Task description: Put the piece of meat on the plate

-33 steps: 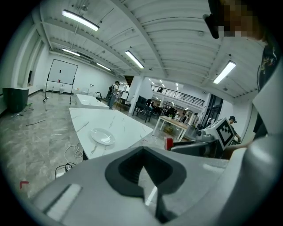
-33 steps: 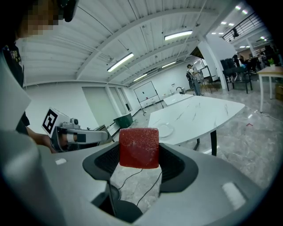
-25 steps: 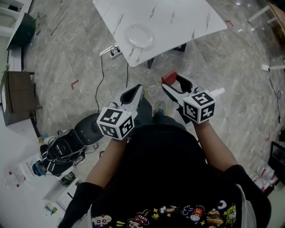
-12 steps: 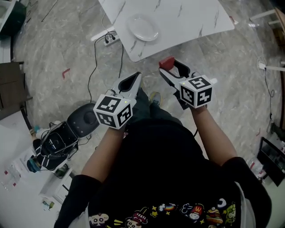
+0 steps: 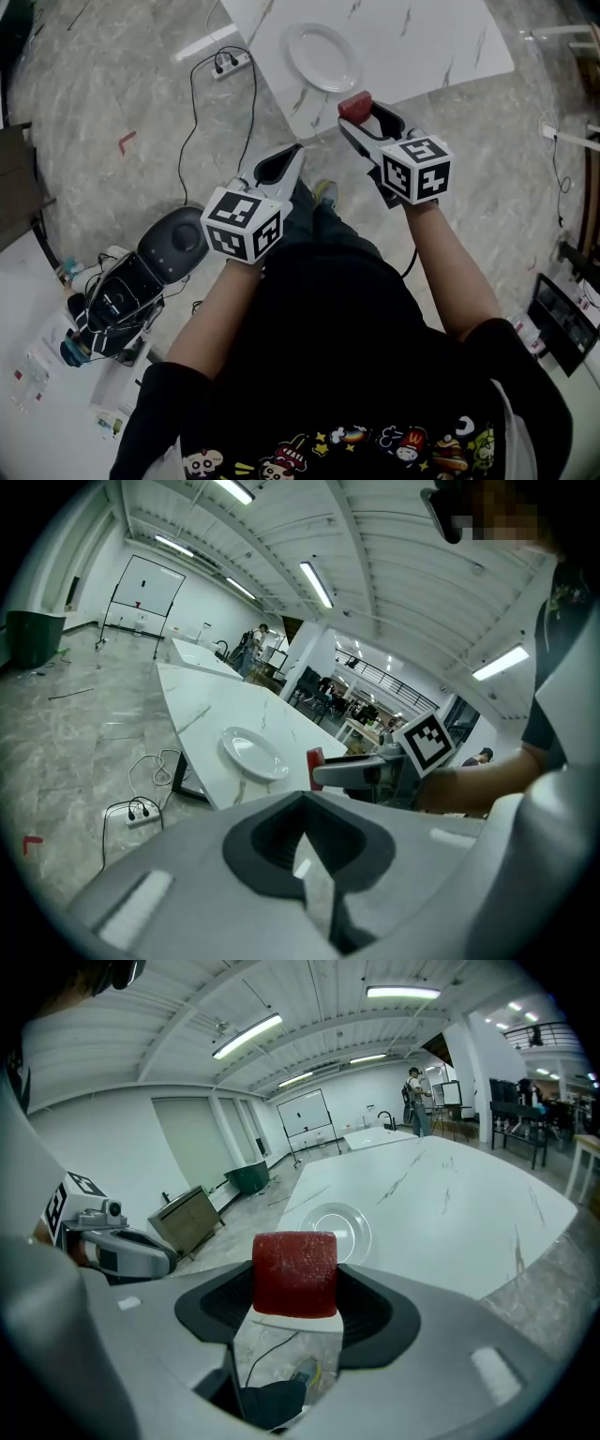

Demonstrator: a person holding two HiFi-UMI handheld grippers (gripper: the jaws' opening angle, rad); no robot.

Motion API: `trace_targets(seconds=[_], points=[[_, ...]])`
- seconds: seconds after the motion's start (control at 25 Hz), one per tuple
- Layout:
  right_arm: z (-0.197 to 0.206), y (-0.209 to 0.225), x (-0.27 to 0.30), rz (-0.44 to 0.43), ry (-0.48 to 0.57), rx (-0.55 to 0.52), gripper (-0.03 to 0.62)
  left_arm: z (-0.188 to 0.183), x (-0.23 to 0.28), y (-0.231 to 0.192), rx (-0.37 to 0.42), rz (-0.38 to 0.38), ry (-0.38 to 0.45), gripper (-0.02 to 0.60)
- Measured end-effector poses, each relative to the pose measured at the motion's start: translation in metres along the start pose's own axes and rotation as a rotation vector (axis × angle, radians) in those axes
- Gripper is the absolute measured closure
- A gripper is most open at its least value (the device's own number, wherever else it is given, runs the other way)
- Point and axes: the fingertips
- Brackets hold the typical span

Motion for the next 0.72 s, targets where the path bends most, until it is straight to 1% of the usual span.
trace_targets(seconds=[0.12, 0.32, 0.44, 0.6, 0.72], points=[[-0.012, 0.007, 0.027, 0.016, -0.027, -0.018, 0.296, -0.009, 0.003, -0.020, -0.007, 0.019, -0.018, 0.581], [-0.021, 0.020, 0.076, 0.046, -0.078, -0.044, 0.295, -0.016, 0.010, -0.061, -0.052, 0.033, -0.039, 0.581], [-0.025, 0.019, 0.088, 0.065, -0.104, -0.067, 0.295, -0.020, 0.005, -0.074, -0.068, 0.037, -0.044, 0.581], [-0.032, 0.018, 0.105, 0.091, -0.134, -0.129, 0.293, -0.029, 0.004, -0.089, -0.081, 0.036, -0.045, 0.581], [-0.035, 0.025, 0.116, 0.124, -0.162, -0.159, 0.293, -0.032, 0.007, -0.097, -0.092, 0.034, -0.042, 0.581]])
Point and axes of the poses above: the fingertips, and each gripper's own axes: x forward along the fingers, y to its right, z out of its underside, and after that the axes turned 11 degrees about z, right-handed
